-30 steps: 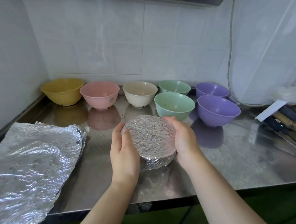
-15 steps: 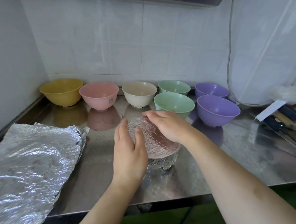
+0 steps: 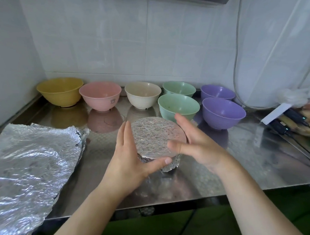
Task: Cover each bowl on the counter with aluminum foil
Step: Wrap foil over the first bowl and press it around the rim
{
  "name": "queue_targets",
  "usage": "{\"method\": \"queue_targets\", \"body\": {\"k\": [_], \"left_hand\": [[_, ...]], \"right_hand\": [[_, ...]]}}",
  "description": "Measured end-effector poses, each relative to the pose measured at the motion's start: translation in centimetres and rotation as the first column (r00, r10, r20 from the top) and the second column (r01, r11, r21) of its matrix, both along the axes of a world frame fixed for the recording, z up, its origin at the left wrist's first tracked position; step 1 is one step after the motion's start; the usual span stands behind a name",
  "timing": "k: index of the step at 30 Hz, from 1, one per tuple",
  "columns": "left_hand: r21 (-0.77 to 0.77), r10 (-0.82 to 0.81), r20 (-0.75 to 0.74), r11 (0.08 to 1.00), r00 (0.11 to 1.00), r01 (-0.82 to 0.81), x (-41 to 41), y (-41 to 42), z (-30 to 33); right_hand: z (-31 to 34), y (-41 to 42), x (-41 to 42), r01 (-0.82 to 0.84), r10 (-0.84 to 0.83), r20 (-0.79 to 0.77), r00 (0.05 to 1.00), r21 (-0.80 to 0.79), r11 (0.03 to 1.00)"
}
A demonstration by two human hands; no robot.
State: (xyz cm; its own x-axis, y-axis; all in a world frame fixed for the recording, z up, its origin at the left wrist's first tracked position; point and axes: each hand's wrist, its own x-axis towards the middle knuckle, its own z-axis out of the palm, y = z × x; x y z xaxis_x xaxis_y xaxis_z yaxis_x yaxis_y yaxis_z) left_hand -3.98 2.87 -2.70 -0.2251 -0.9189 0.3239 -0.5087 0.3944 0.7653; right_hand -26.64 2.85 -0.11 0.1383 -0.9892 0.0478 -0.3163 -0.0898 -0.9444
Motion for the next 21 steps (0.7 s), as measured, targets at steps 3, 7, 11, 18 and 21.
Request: {"method": "queue_targets", "body": {"k": [3, 7, 11, 18, 21], "left_hand": [[0.045, 0.0, -0.027, 0.999, 1.0, 0.001, -0.1, -0.2, 0.2], [0.068, 0.01, -0.053, 0.998, 0.999, -0.007, -0.1, -0.1, 0.3], [0.068, 0.014, -0.088, 0.998, 0.996, -0.008, -0.1, -0.2, 0.2], [0.062, 0.008, -0.127, 0.998, 0.992, 0.0, 0.3, -0.6, -0.3], [0.079, -0.01, -0.126, 0.997, 0.992, 0.021, 0.7, -1.0, -0.1]], "right_hand": [[-1.9, 0.7, -0.4, -0.02, 0.016, -0.099, 0.995, -0.038, 0.999], [-2.5, 0.4, -0.5, 0.013, -0.019, -0.074, 0.997, -0.076, 0.997], [-3.0, 0.2, -0.6, 0.006, -0.015, -0.077, 0.997, -0.11, 0.994], [-3.4, 0.7, -0.2, 0.062, -0.066, -0.031, 0.997, -0.128, 0.99], [-3.4, 0.9, -0.4, 0.048, -0.05, -0.006, 0.999, -0.153, 0.987]]}}
